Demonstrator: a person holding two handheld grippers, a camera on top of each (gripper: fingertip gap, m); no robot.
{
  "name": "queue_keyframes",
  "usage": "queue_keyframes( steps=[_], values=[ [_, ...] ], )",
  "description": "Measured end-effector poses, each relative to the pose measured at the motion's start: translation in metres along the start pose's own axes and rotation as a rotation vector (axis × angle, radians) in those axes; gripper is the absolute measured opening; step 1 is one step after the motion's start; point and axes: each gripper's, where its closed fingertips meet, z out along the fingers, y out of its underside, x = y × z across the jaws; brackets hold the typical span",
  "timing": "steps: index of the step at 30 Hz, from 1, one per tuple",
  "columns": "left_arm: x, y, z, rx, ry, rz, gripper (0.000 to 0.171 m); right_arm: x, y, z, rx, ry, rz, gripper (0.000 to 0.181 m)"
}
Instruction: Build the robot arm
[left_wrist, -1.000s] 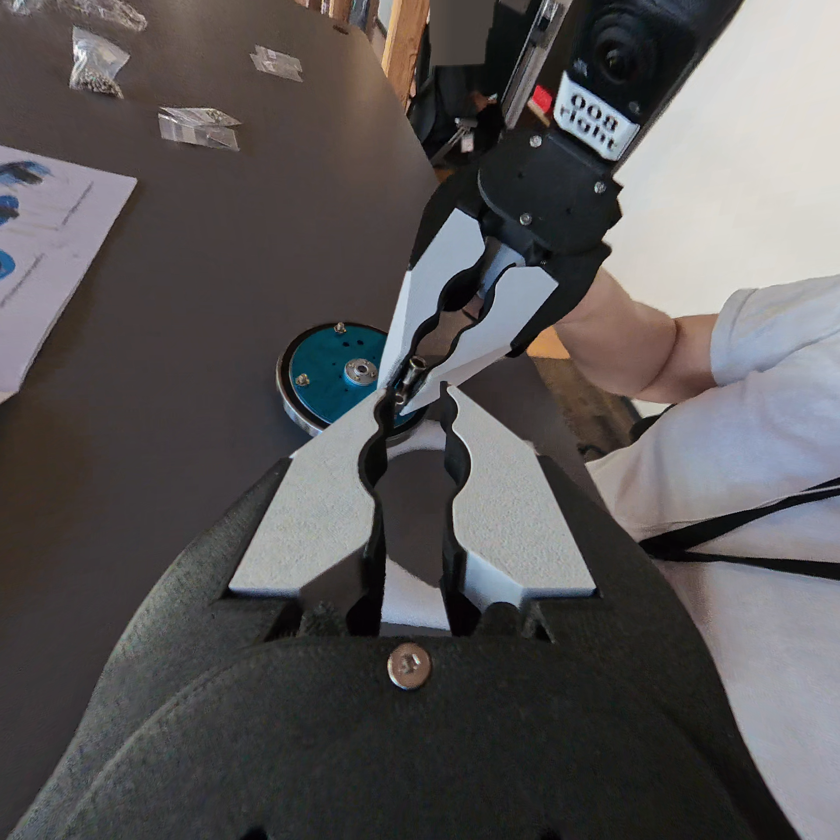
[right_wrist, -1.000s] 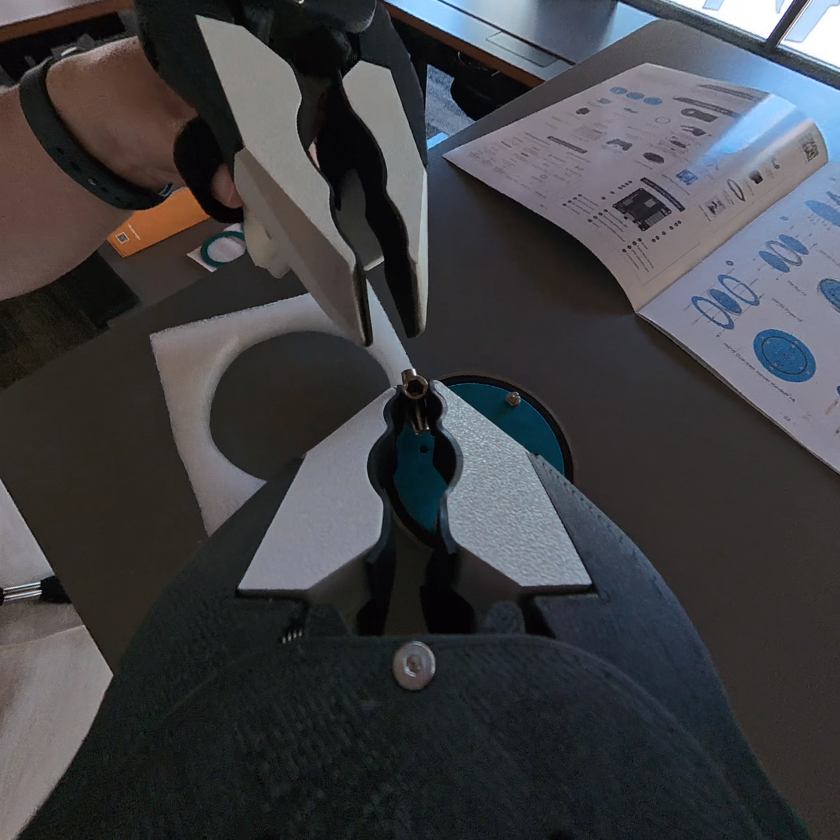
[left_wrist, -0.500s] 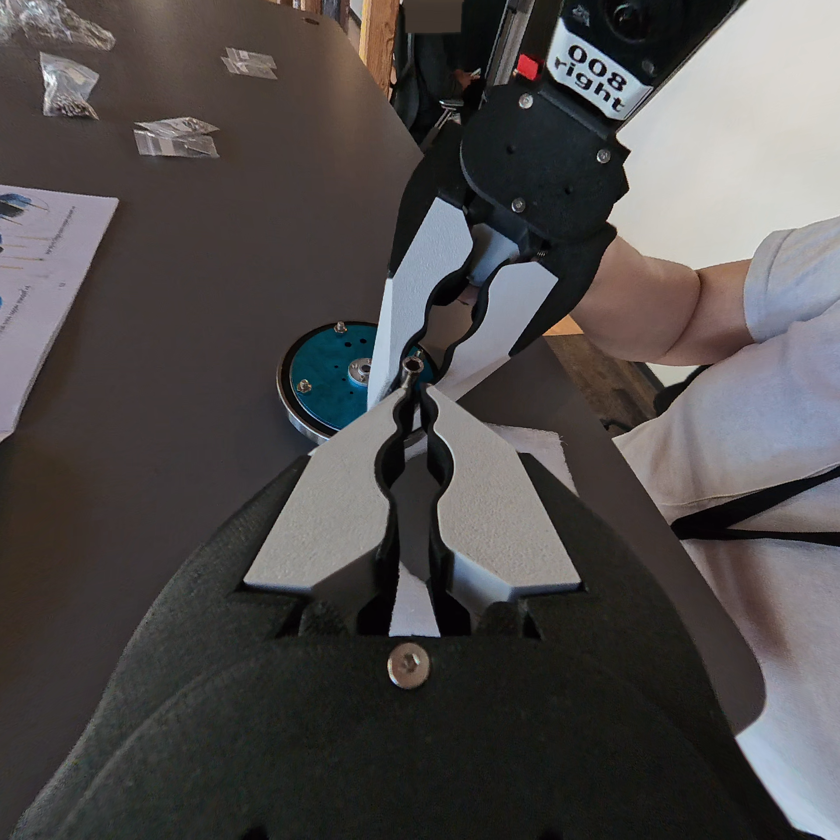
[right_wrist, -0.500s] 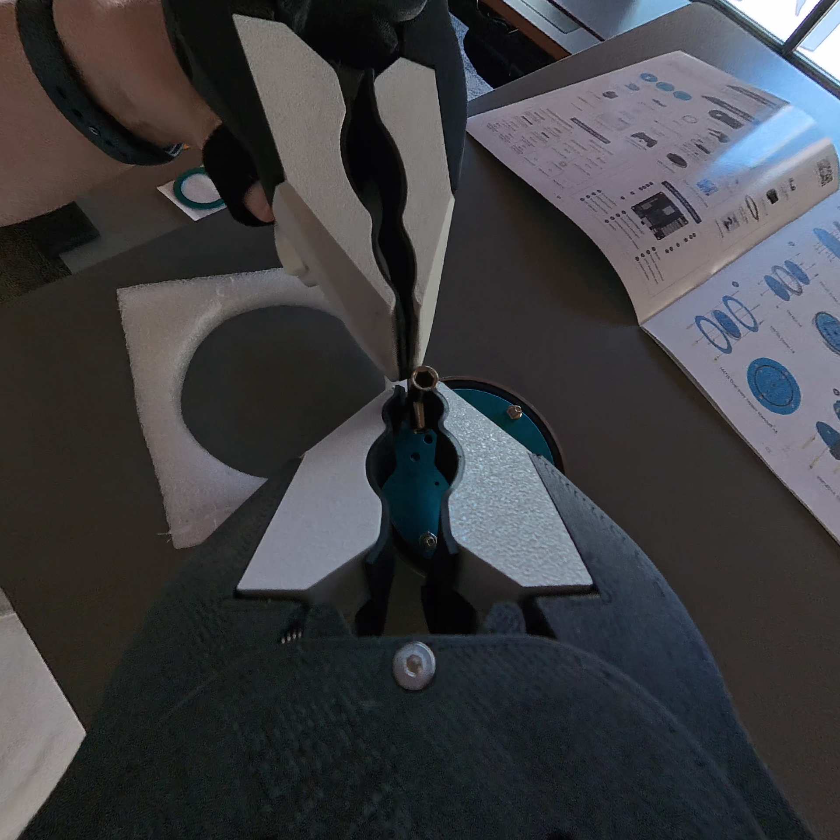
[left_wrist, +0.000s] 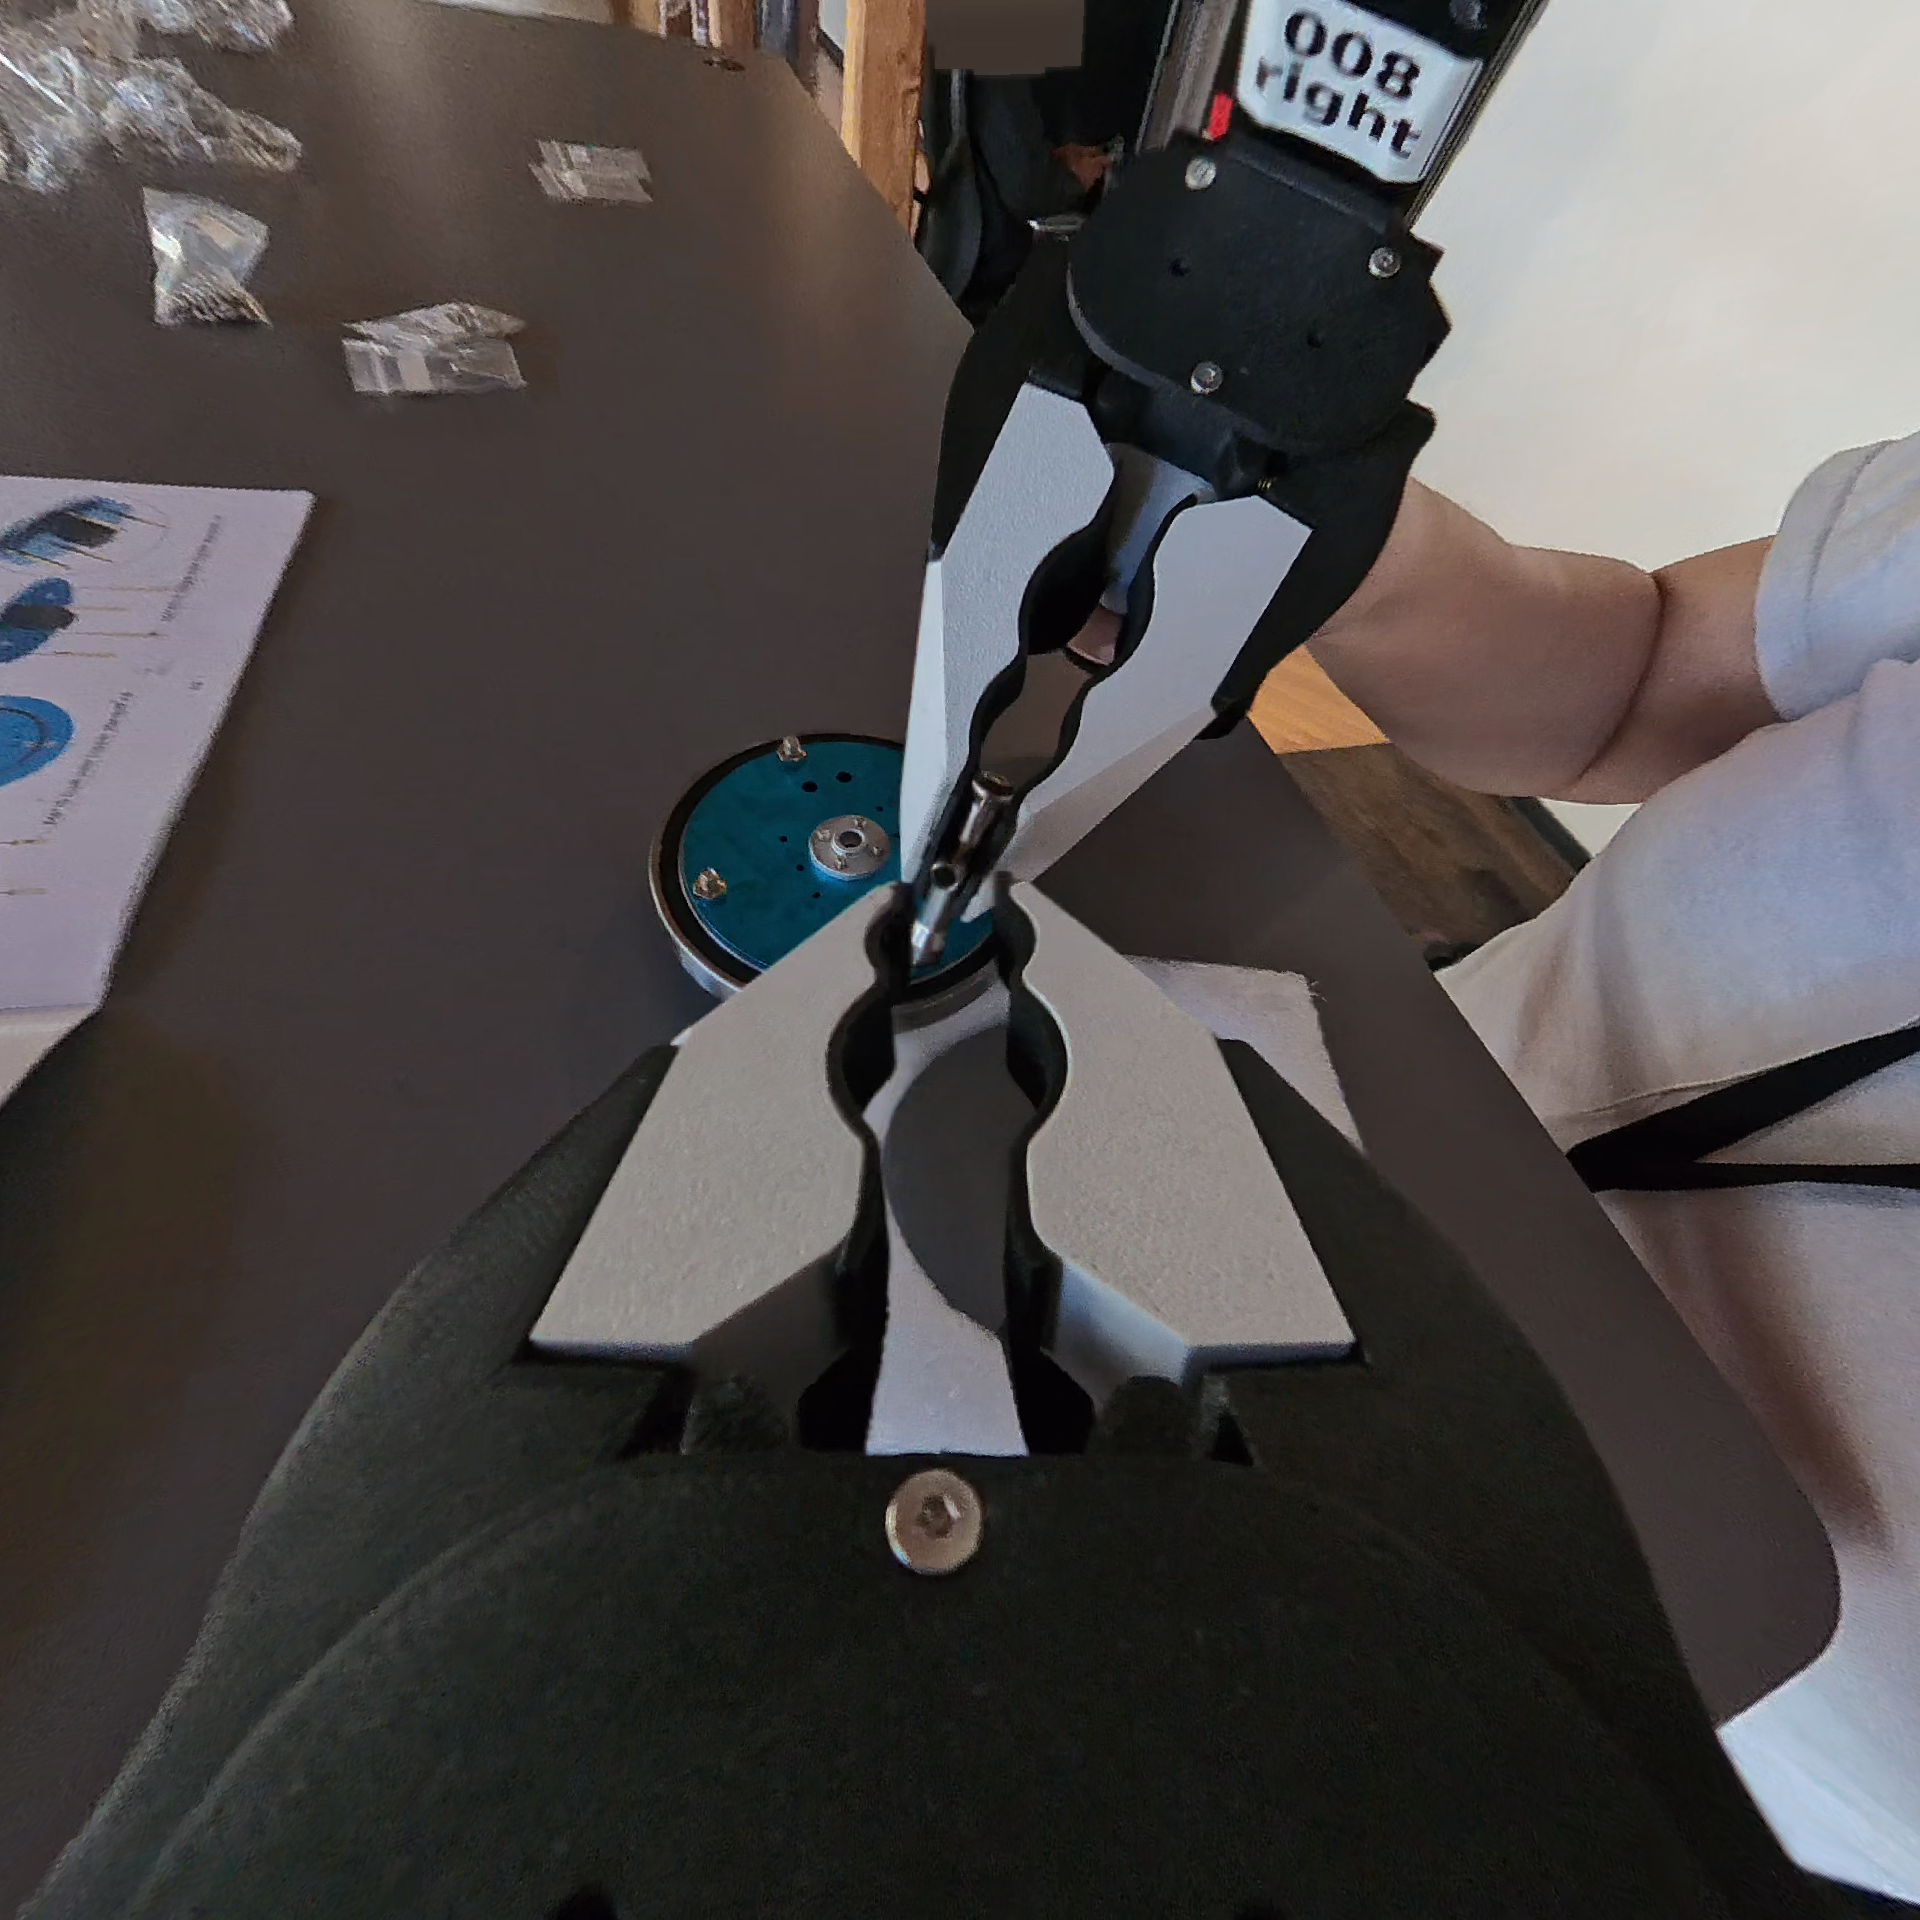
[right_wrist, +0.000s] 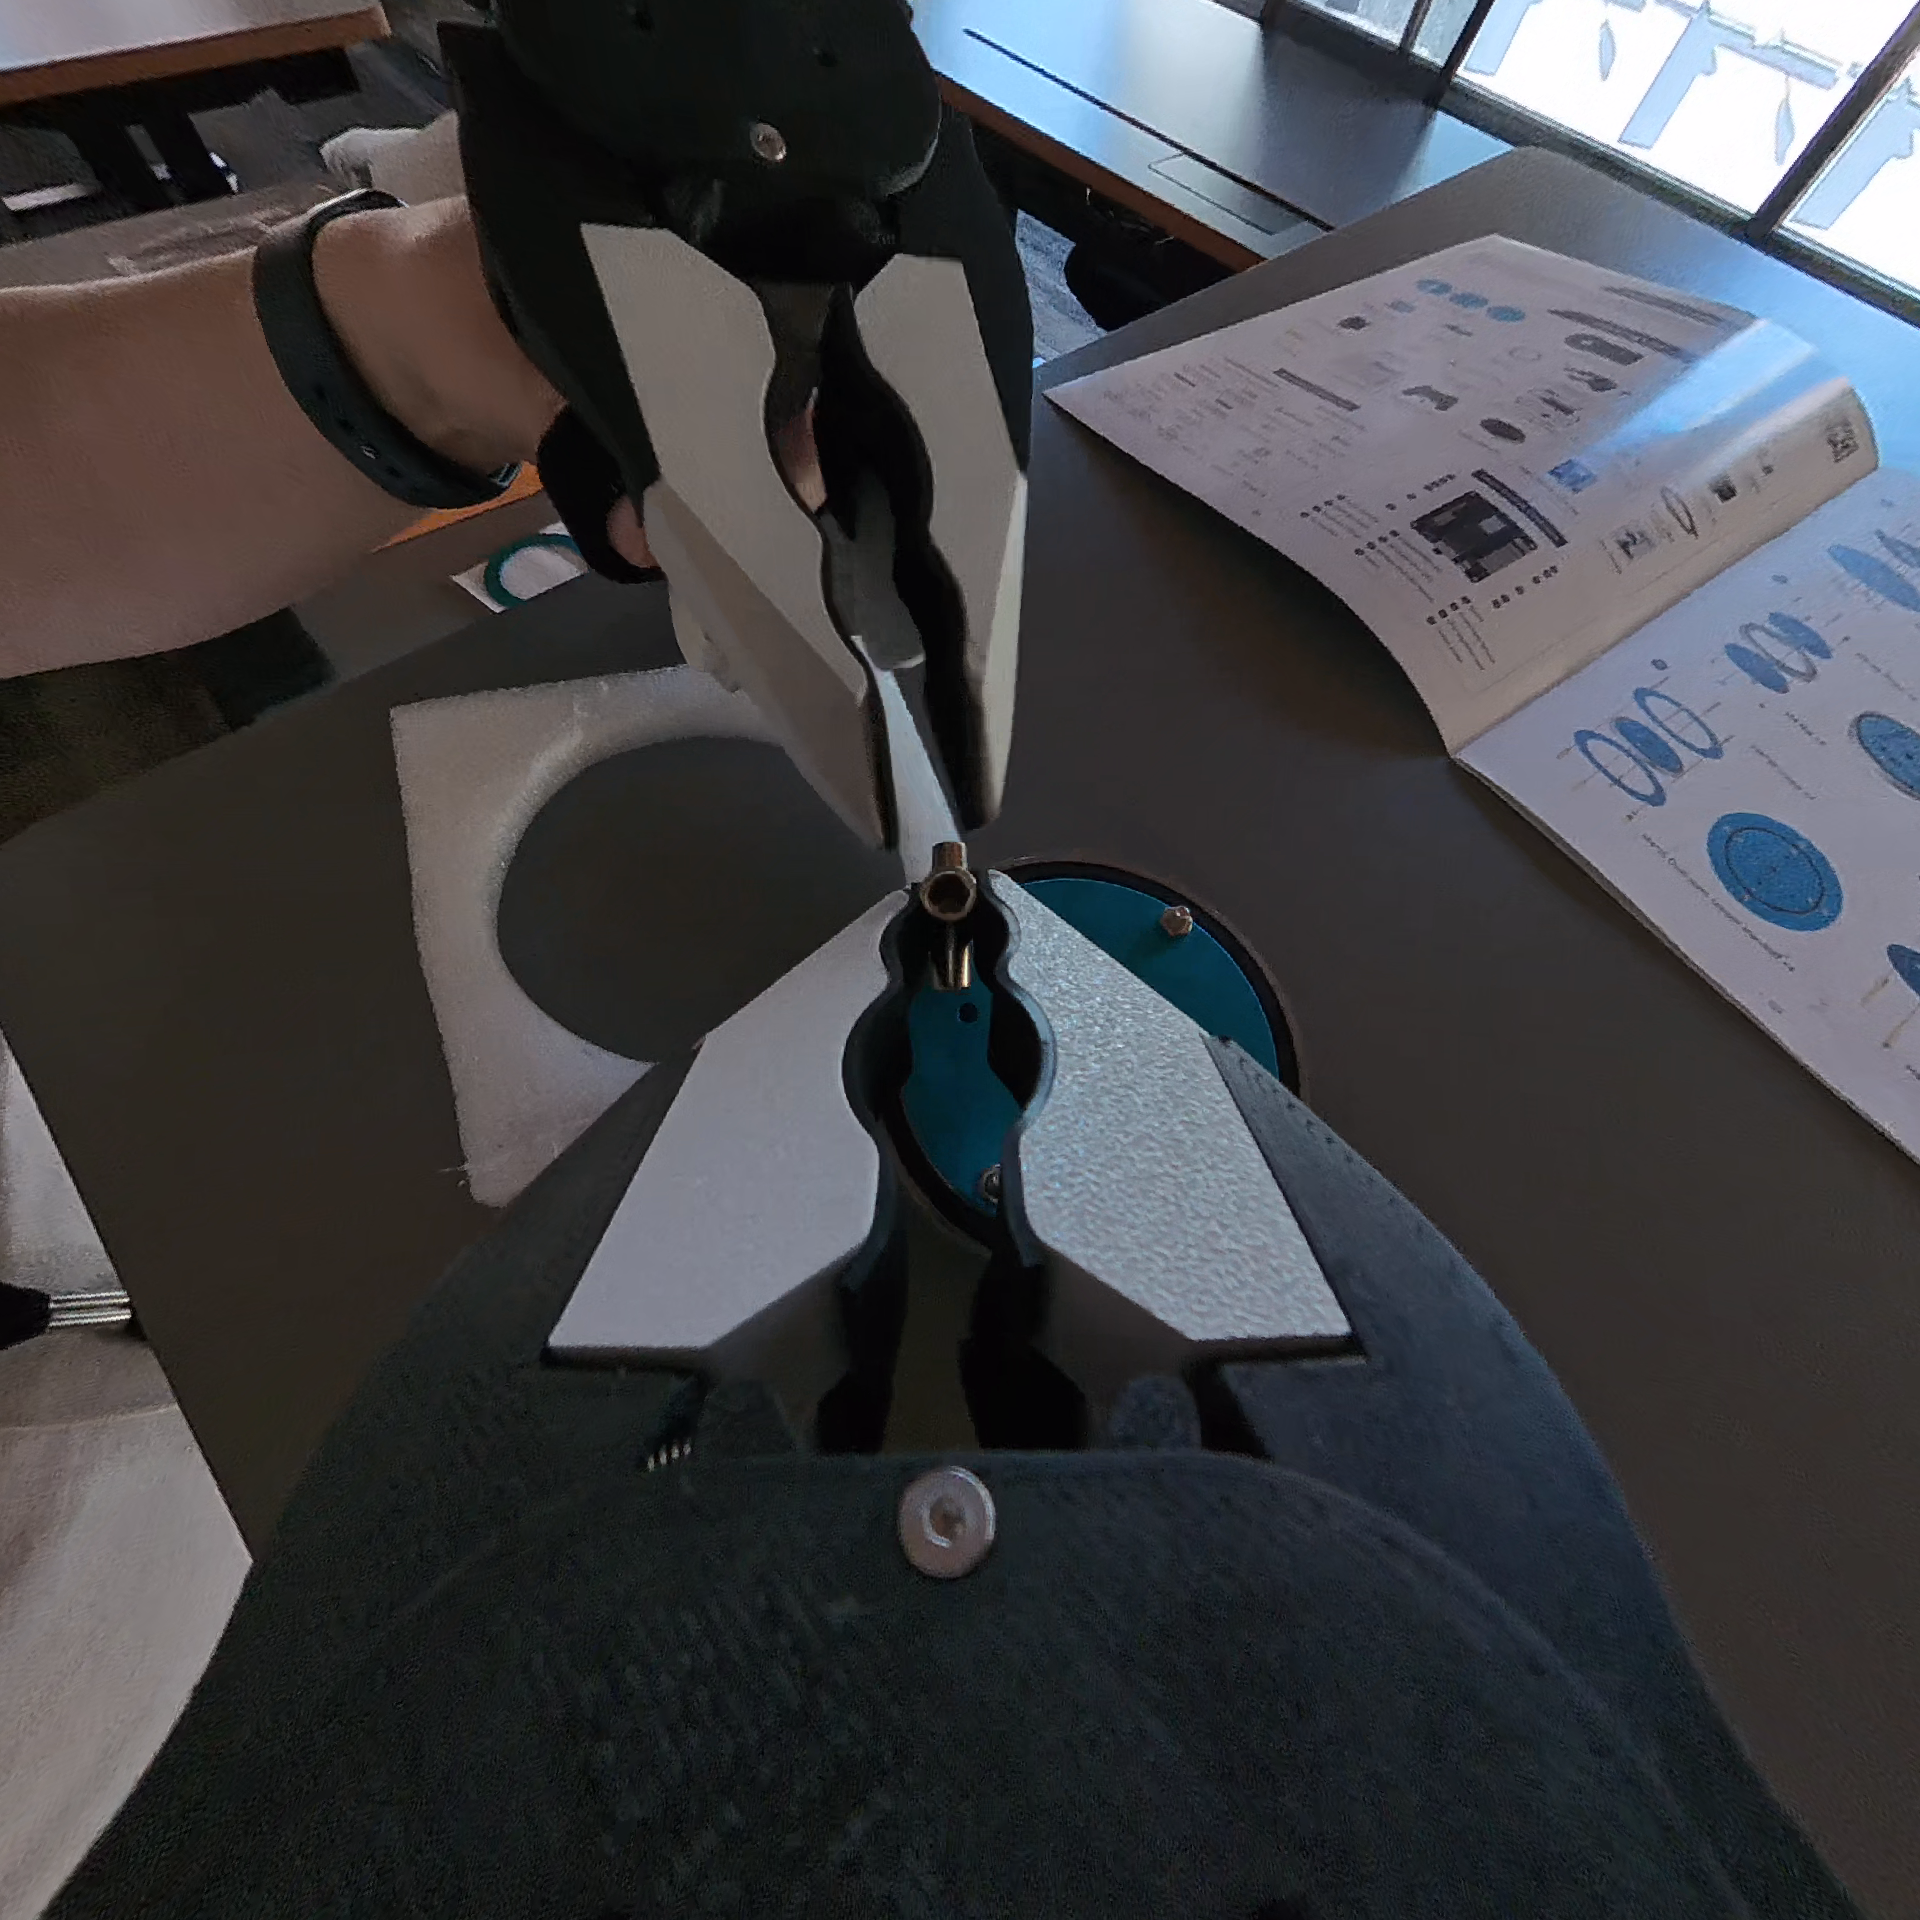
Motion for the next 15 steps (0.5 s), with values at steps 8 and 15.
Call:
queue_keyframes(
  steps=[8, 15],
  values=[
    [0.008, -0.023, 0.000, -0.003, -0.038, 0.094, 0.009, -0.002, -0.003, 0.013, -0.054, -0.056, -0.032, 0.007],
    [0.000, -0.018, 0.010, -0.057, -0.092, 0.071, 0.004, 0.000, 0.003, 0.011, -0.044, -0.111, 0.038, 0.008]
  ],
)
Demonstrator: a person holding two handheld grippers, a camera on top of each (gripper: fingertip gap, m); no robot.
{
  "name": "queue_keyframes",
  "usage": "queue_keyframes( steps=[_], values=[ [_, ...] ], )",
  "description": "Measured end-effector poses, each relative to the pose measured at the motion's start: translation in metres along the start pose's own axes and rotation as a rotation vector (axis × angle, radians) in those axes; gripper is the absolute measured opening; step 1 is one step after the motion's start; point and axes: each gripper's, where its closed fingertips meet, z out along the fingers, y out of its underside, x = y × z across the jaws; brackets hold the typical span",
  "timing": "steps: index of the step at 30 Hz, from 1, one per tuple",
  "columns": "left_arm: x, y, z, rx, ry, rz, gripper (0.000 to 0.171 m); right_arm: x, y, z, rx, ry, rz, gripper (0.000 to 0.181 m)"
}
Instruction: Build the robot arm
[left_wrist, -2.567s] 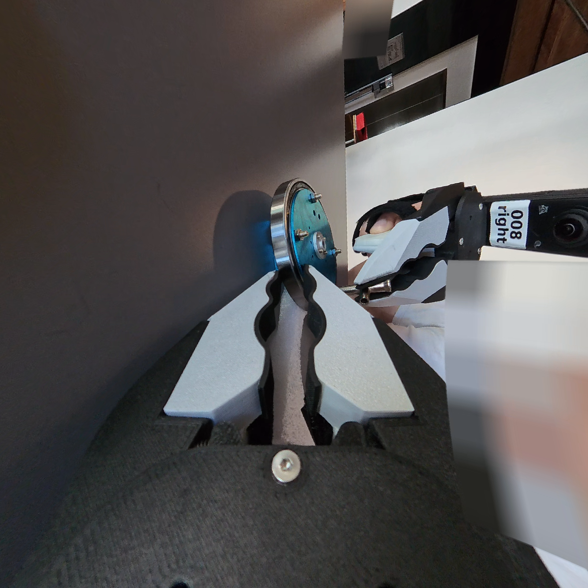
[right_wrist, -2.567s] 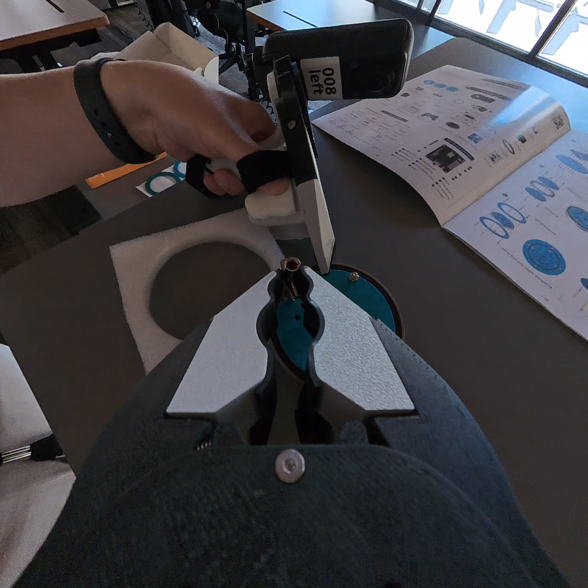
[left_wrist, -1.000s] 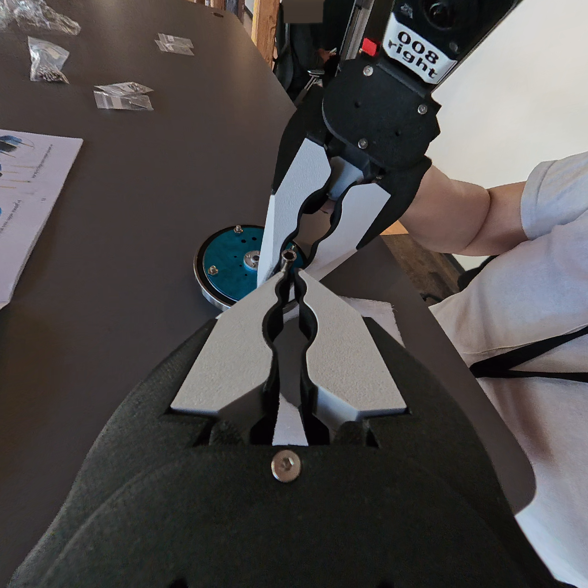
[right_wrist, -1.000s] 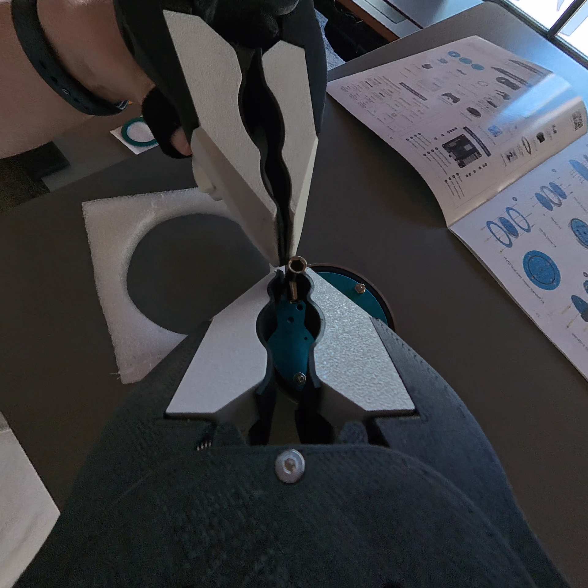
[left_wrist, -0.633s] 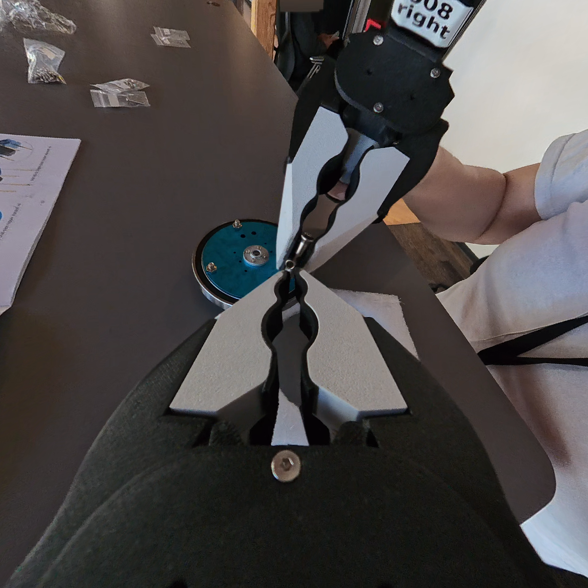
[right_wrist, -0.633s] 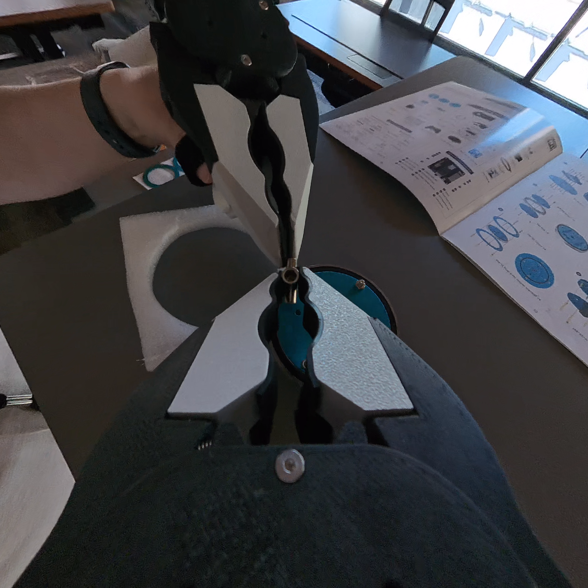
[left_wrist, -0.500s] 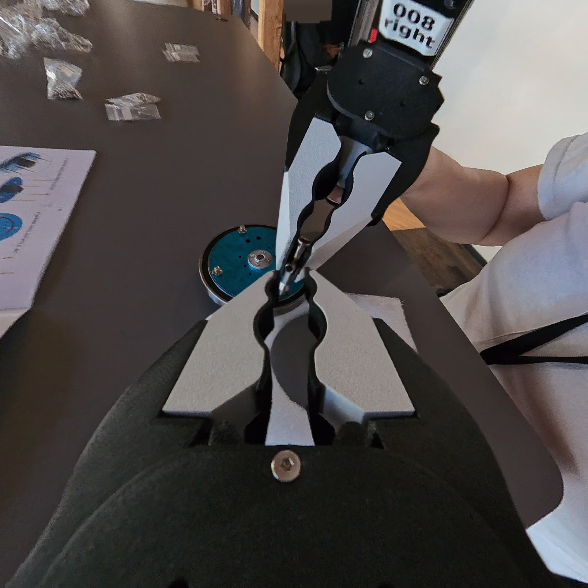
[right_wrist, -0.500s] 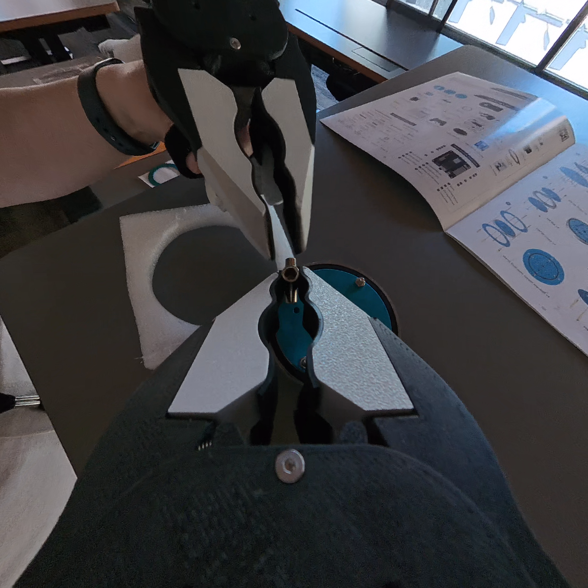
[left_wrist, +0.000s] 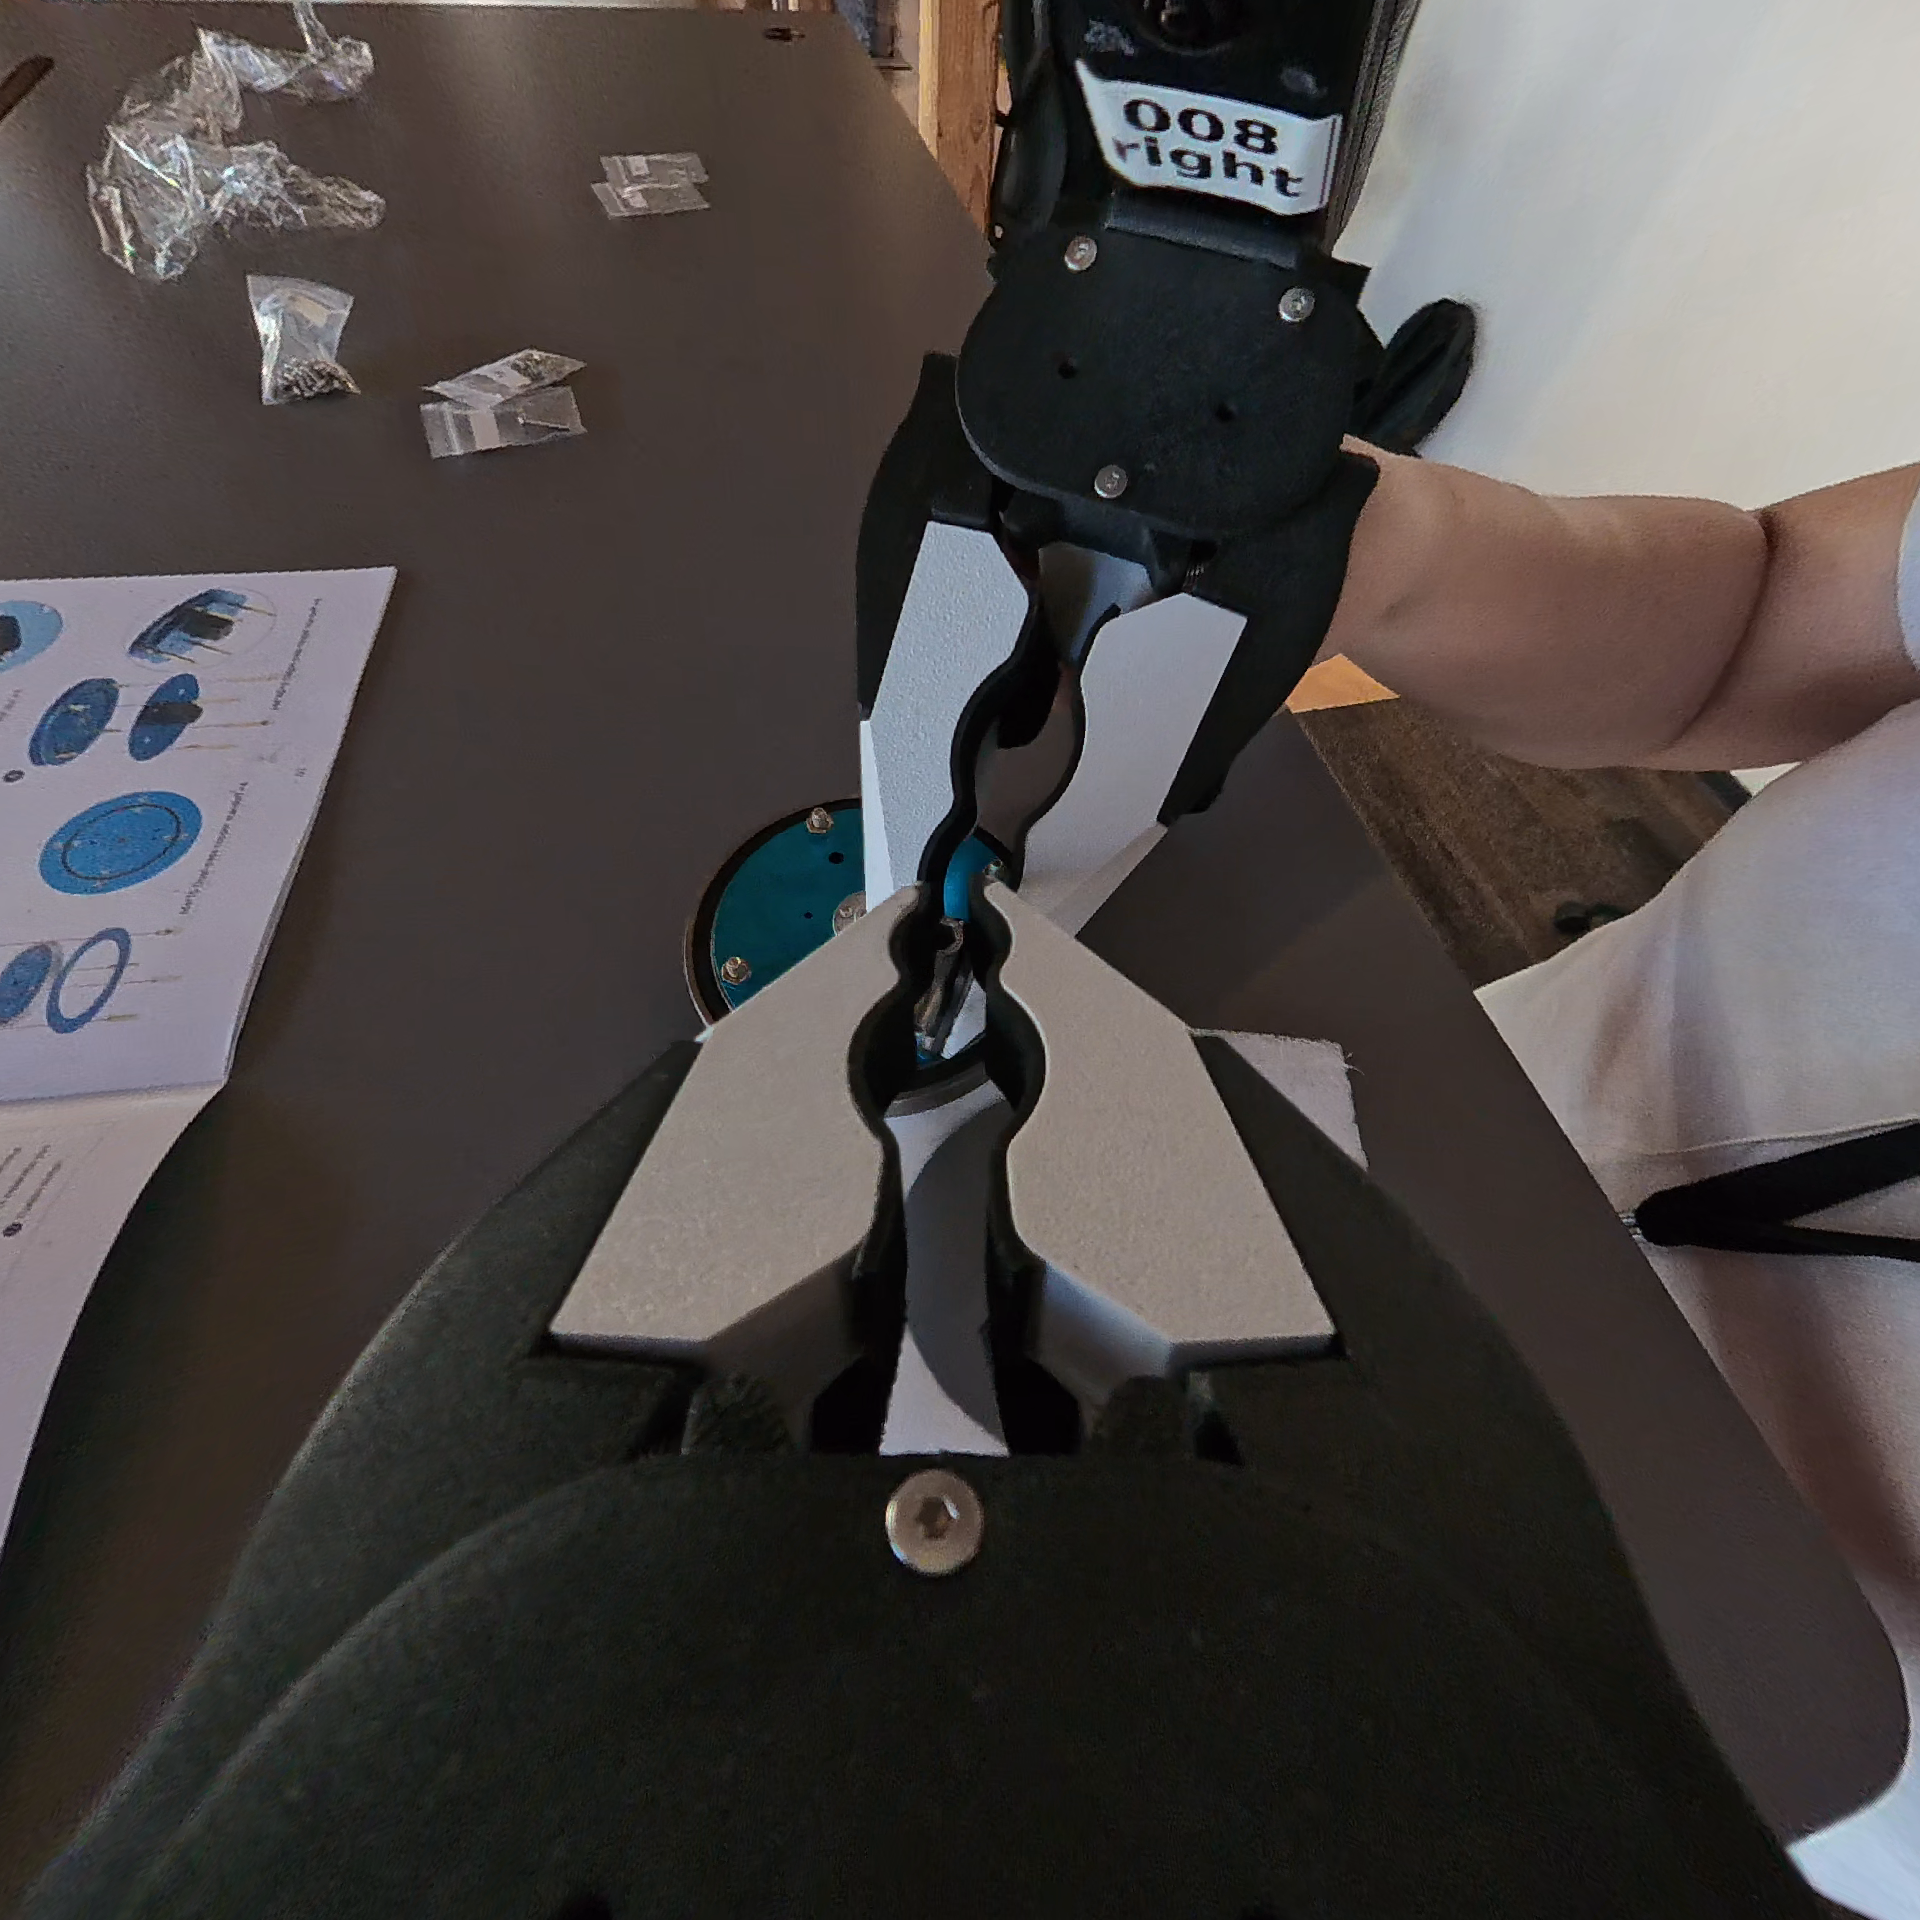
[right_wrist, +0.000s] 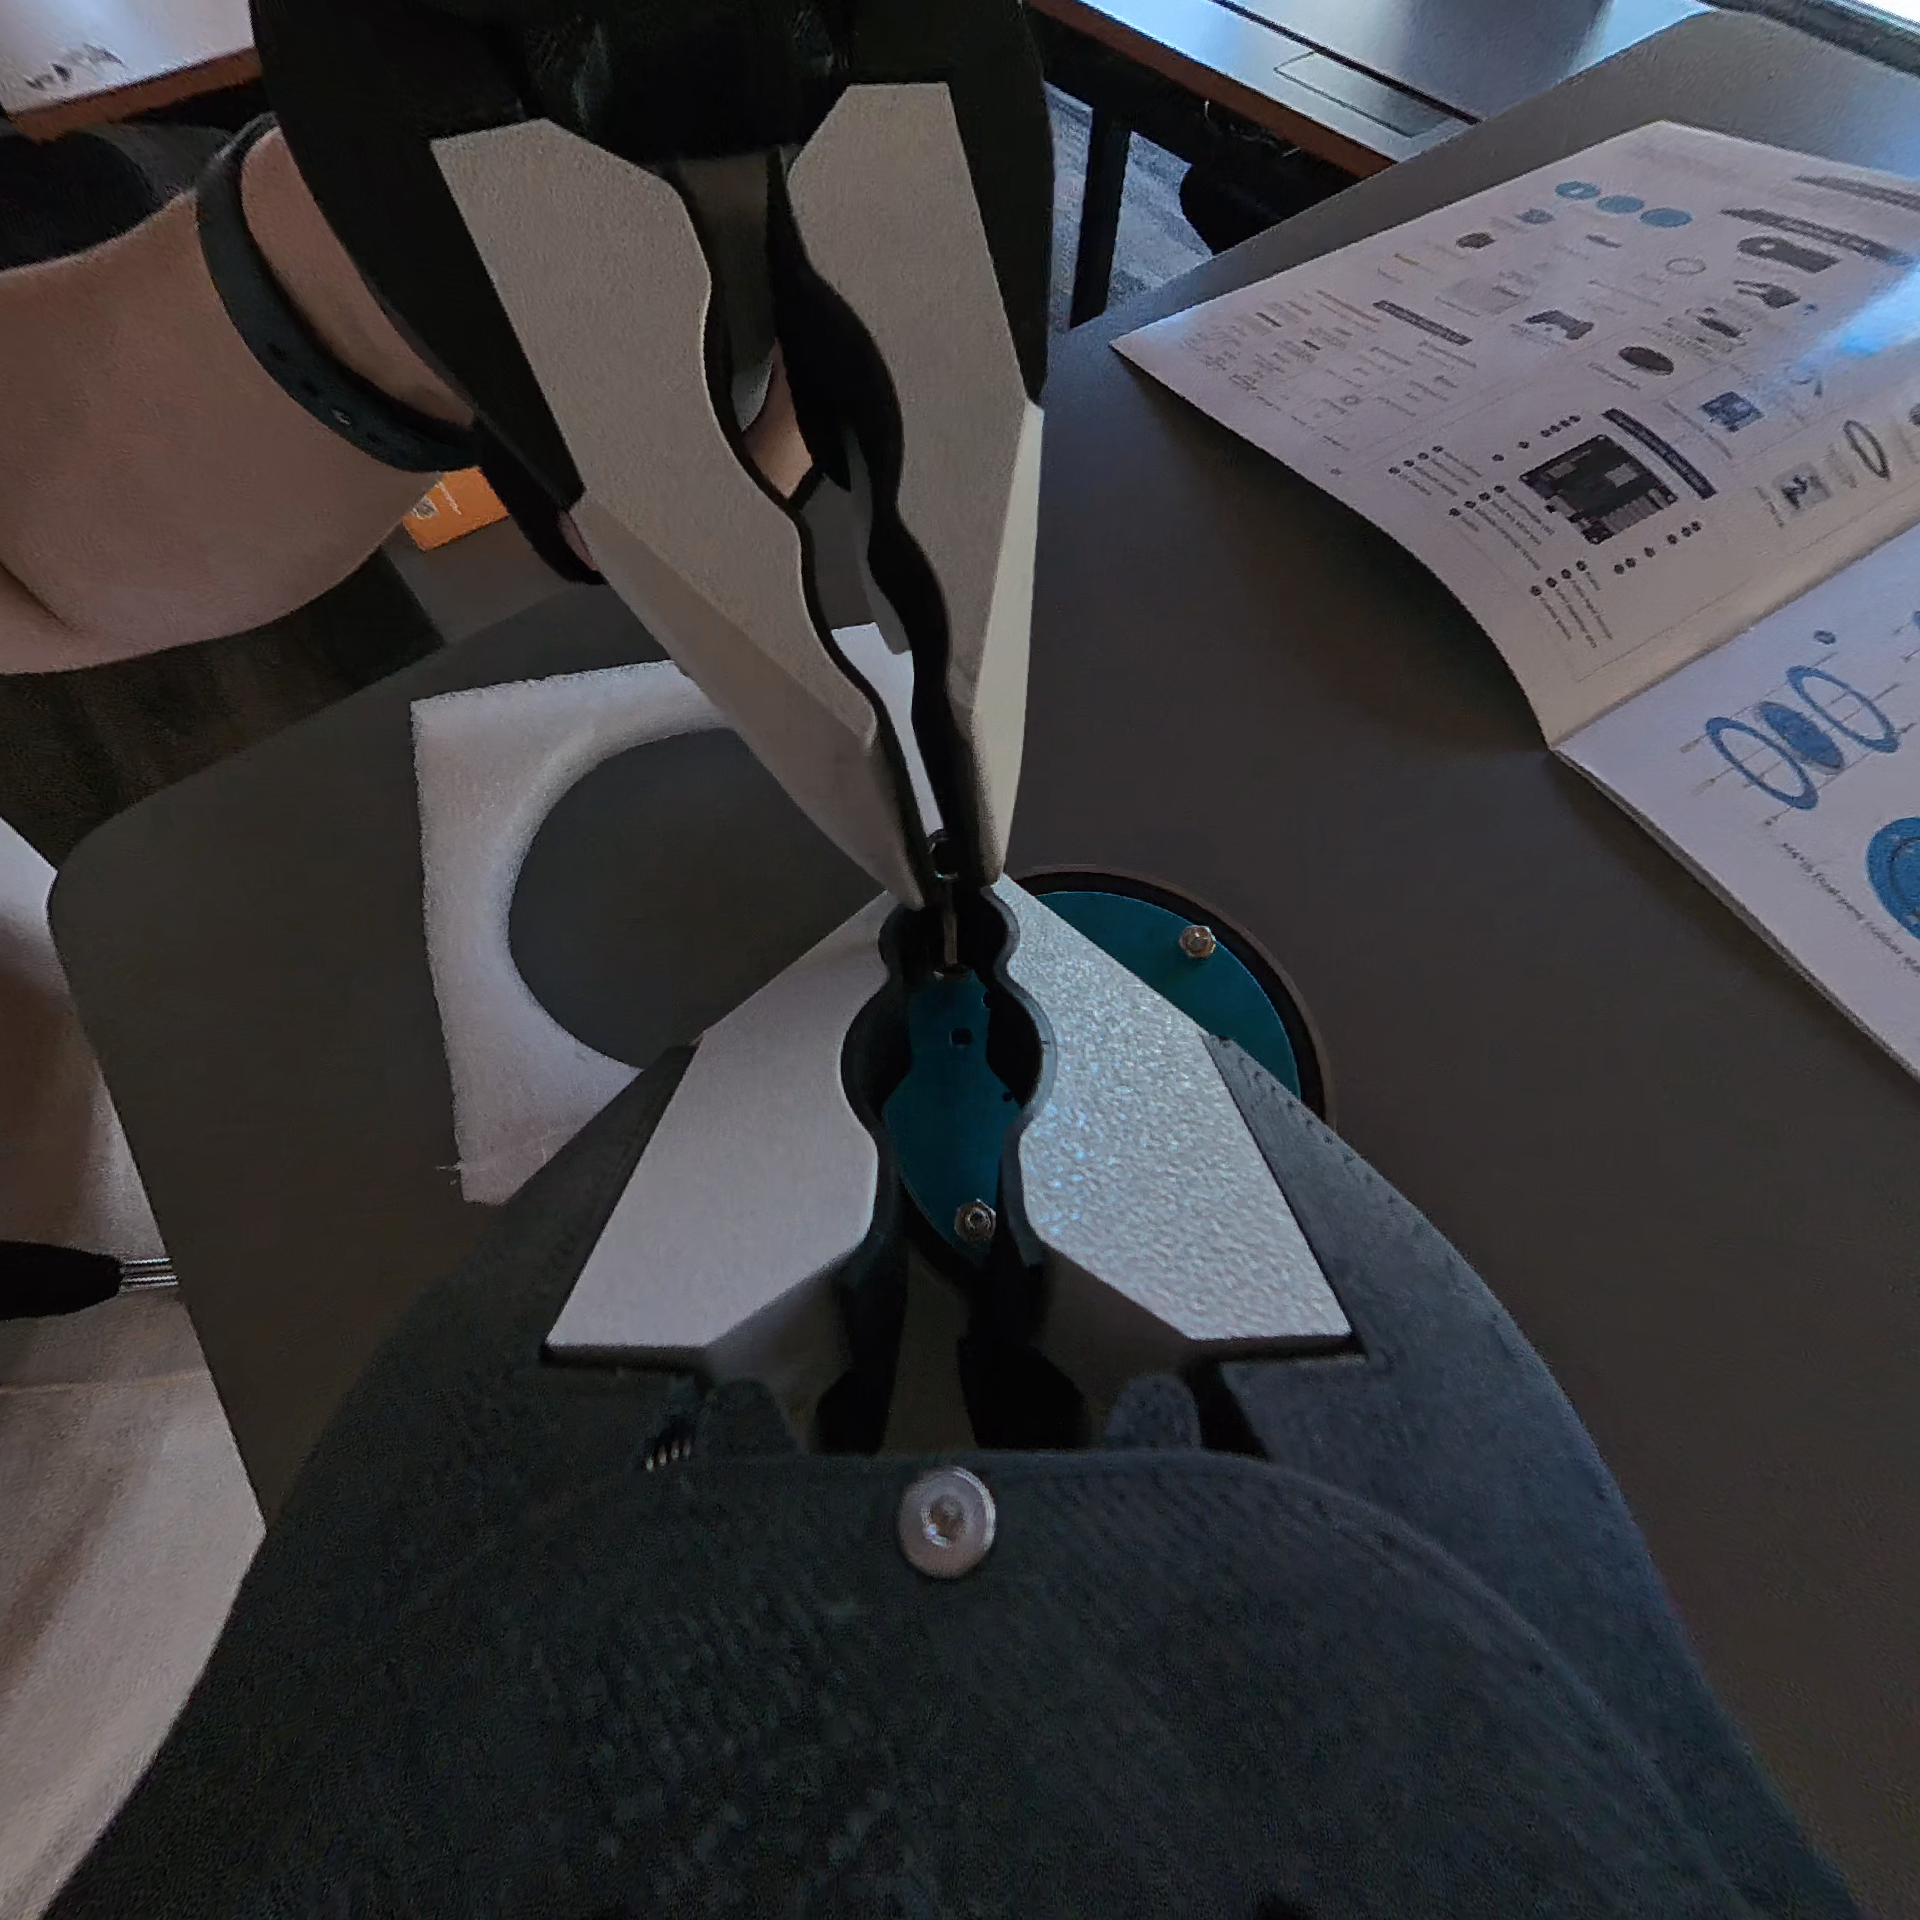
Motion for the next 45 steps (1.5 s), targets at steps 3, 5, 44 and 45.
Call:
queue_keyframes(
  steps=[3, 5, 44, 45],
  values=[
    [-0.002, 0.000, 0.001, 0.006, -0.005, -0.018, 0.000, -0.001, 0.001, 0.001, 0.016, -0.034, 0.027, 0.008],
    [-0.001, 0.001, 0.000, 0.011, -0.001, -0.024, 0.000, -0.001, 0.001, 0.002, 0.025, -0.043, 0.031, 0.007],
    [-0.003, 0.005, 0.002, 0.083, 0.020, -0.021, 0.007, 0.001, 0.000, -0.021, 0.154, 0.087, 0.001, 0.006],
    [-0.003, 0.005, 0.002, 0.081, 0.019, -0.018, 0.007, 0.001, 0.000, -0.021, 0.157, 0.079, 0.012, 0.006]
  ],
)
